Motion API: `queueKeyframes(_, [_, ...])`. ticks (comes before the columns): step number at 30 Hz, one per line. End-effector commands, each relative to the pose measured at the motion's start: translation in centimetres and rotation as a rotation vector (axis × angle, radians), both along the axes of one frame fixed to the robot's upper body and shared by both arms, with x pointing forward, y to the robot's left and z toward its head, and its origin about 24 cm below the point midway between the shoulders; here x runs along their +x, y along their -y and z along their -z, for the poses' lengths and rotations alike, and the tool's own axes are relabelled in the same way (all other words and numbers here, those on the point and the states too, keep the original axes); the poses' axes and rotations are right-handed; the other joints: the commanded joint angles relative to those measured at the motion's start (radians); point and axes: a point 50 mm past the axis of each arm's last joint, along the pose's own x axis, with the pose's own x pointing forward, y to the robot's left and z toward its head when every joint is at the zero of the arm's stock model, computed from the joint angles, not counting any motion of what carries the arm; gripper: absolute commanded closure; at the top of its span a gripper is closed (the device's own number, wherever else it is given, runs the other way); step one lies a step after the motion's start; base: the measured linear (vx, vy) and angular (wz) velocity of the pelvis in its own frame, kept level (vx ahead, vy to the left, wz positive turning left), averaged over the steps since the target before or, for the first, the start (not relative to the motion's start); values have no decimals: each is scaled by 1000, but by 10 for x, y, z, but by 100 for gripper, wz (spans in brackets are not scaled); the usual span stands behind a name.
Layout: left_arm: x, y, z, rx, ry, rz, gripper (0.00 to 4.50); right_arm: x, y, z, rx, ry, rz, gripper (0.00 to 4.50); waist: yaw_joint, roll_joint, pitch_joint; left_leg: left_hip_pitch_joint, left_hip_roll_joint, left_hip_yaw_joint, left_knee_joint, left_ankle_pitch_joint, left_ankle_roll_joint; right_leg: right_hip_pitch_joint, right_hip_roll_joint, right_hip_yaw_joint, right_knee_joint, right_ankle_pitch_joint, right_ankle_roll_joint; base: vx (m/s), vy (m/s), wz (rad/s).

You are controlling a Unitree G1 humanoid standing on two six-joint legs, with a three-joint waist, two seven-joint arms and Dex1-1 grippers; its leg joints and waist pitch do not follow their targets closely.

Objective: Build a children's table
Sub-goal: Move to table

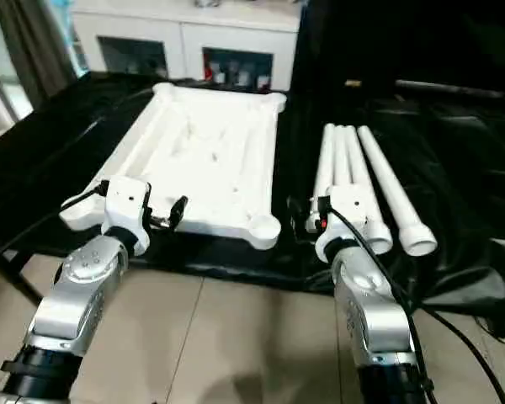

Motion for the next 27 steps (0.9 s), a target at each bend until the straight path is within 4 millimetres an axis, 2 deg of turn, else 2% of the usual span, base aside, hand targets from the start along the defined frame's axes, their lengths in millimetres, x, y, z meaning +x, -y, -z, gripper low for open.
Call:
queueKeyframes(1, [1, 0, -1, -1, 2, 5, 1, 1, -1, -6, -3, 9, -4, 4, -29, 14, -40, 163, 73, -20, -87, -634, -60, -69, -11, -12, -119, -574, -111, 45, 30, -35])
queueKeyframes(2, [1, 0, -1, -1, 2, 5, 1, 1, -1, -6, -2, 9, -7, 4, -36, 6, -30, 148, 95, -29, -112, -657, -62, -63, -10, -29, -90, -482, -116, 67, 28, -69])
queueKeyframes(3, [2, 0, -1, -1, 2, 4, 1, 1, -2, -7, -2, 11, -9, 4, -32, 16, -35, 140, 130, -34, -148, -687, -64, -48, -34, -46, -40, -335, -120, 67, 28, -69])
queueKeyframes(4, [2, 0, -1, -1, 2, 4, 1, 1, -2, -7, -2, 11, -9, 4, -34, 13, -34, 136, 136, -29, -157, -681, -59, -45, -43, -49, -27, -291, -124, 80, 8, -89])
queueKeyframes(5, [2, -1, -2, 2, 4, 0, 1, 2, -3, -7, 2, 13, -17, 4, -37, -7, -38, 105, 103, -17, -148, -633, -23, -18, -63, -46, -42, -247, -155, 41, -7, -45])
queueKeyframes(6, [2, -2, -2, 3, 5, -4, 1, 3, -4, -8, 1, 17, -25, 4, -18, -18, -71, -24, 8, -4, -91, -394, 37, 116, -111, 11, -97, -356, -122, 49, -22, -77])
queueKeyframes(7, [2, -2, -2, 4, 6, -6, 1, 3, -4, -8, 0, 18, -28, 4, -4, -30, -74, -35, -13, -1, -45, -278, 70, 122, -138, 40, -117, -446, -122, 59, -50, -32])
queueKeyframes(8, [2, -2, -2, 4, 6, -8, 1, 3, -5, -8, 0, 18, -31, 4, 5, -37, -85, -73, -16, -34, 30, -109, 117, 151, -190, 93, -134, -519, -191, 122, -63, -35])
queueKeyframes(9, [1, -3, -1, 10, 6, -12, 1, 4, -5, -8, -3, 16, -35, 4, 12, -34, -90, -115, -9, -57, 54, -2, 126, 161, -184, 94, -122, -386, -272, 115, -48, -2])
queueKeyframes(10, [1, -4, -1, 11, 6, -13, 1, 4, -6, -8, -4, 15, -37, 4, 9, -28, -88, -128, -4, -65, 51, 39, 121, 156, -170, 77, -112, -306, -299, 126, -20, -7])
queueKeyframes(11, [1, -4, -1, 12, 6, -14, 1, 4, -6, -8, -4, 14, -38, 4, 6, -16, -88, -130, 4, -69, 30, 83, 118, 147, -151, 50, -102, -237, -318, 141, 11, -10])
queueKeyframes(12, [0, -5, -1, 14, 5, -19, 1, 5, -7, -8, -6, 13, -45, 4, -7, 8, -82, -109, 17, -59, -37, 163, 129, 106, -81, -21, -85, -157, -290, 141, 11, -10])
queueKeyframes(13, [0, -6, -1, 15, 4, -21, 1, 5, -7, -8, -7, 12, -49, 4, -34, 45, -73, -45, 72, -109, -86, 69, 181, 53, -25, -66, -41, -163, -213, 174, 24, -12])
queueKeyframes(14, [-1, -8, 0, 16, 4, -27, 1, 6, -9, -8, -4, 13, -62, 4, -61, 49, -79, 66, 135, -177, -95, -26, 275, -33, -21, -78, 39, -159, -171, 180, 20, -4])
queueKeyframes(15, [-2, -9, 0, 17, 4, -31, 1, 6, -9, -8, -1, 15, -69, 4, -77, 36, -95, 104, 162, -216, -86, 48, 400, -74, -38, -67, 86, -119, -98, 180, 20, -4])
queueKeyframes(16, [-2, -11, 0, 25, 6, -38, 1, 6, -12, -9, -7, 19, -95, 4, -68, 32, -86, 100, 162, -210, -81, 86, 450, -88, -45, -58, 96, -109, -60, 145, 10, 10])
queueKeyframes(17, [-3, -12, 0, 28, 7, -42, 1, 6, -14, -10, -10, 22, -108, 4, -65, 7, -88, 104, 159, -197, -72, 162, 511, -112, -68, -33, 94, -65, -11, 110, -23, 11])
queueKeyframes(18, [-4, -14, 0, 32, 5, -50, 1, 5, -18, -10, -31, 26, -140, 4, -57, -15, -86, 73, 92, -147, -52, 153, 484, -93, -86, -14, 34, 21, -27, 110, -23, 11])
queueKeyframes(19, [-4, -15, 0, 33, 5, -54, 1, 5, -20, -11, -38, 28, -152, 4, -48, -43, -81, 23, 34, -101, -36, 65, 424, -44, -98, 7, -21, 67, -44, 92, -91, 11])
queueKeyframes(20, [-4, -16, 0, 35, 5, -57, 1, 5, -22, -11, -37, 25, -169, 4, 7, -71, -77, -114, -66, -59, 68, -46, 353, 96, -198, 68, -102, 2, -64, 88, -113, 21])
queueKeyframes(21, [-5, -19, 0, 39, 5, -61, 1, 4, -27, -10, -41, 23, -200, 4, 20, -77, -83, -152, -32, -77, 103, -23, 253, 127, -244, 38, -93, -49, -46, 88, -113, 21])
queueKeyframes(22, [-6, -21, 0, 41, 5, -67, 1, 3, -30, -9, -37, 16, -214, 4, 29, -59, -81, -151, -28, -79, 79, 36, 183, 123, -227, -22, -102, -52, -11, 97, -81, 31])
queueKeyframes(23, [-6, -21, 0, 42, 5, -70, 1, 3, -30, -8, -35, 12, -217, 4, 29, -59, -81, -151, -28, -79, 79, 36, 183, 123, -227, -22, -102, -52, -11, 99, -45, 43])
queueKeyframes(24, [-6, -23, 0, 43, 4, -75, 1, 3, -32, -7, -35, 10, -227, 4, 26, -12, -72, -133, 10, -86, 19, 93, 192, 134, -217, -86, -132, -156, -105, 99, -45, 43])
queueKeyframes(25, [-7, -25, 0, 44, 4, -80, 1, 2, -33, -7, -34, 13, -238, 4, 22, 4, -66, -122, 21, -89, -12, 94, 203, 141, -194, -119, -136, -183, -113, 128, 28, 42])
queueKeyframes(26, [-7, -25, 0, 45, 3, -81, 1, 2, -34, -8, -34, 14, -239, 4, -19, 41, -76, 42, 115, -151, -73, -21, 190, 27, -53, -133, -11, -175, -115, 181, 34, 16])
queueKeyframes(27, [-7, -26, 1, 45, 2, -84, 1, 2, -34, -7, -19, 11, -244, 4, -44, 35, -69, 59, 139, -179, -94, -64, 266, -1, -36, -124, 40, -159, -103, 181, 34, 16])
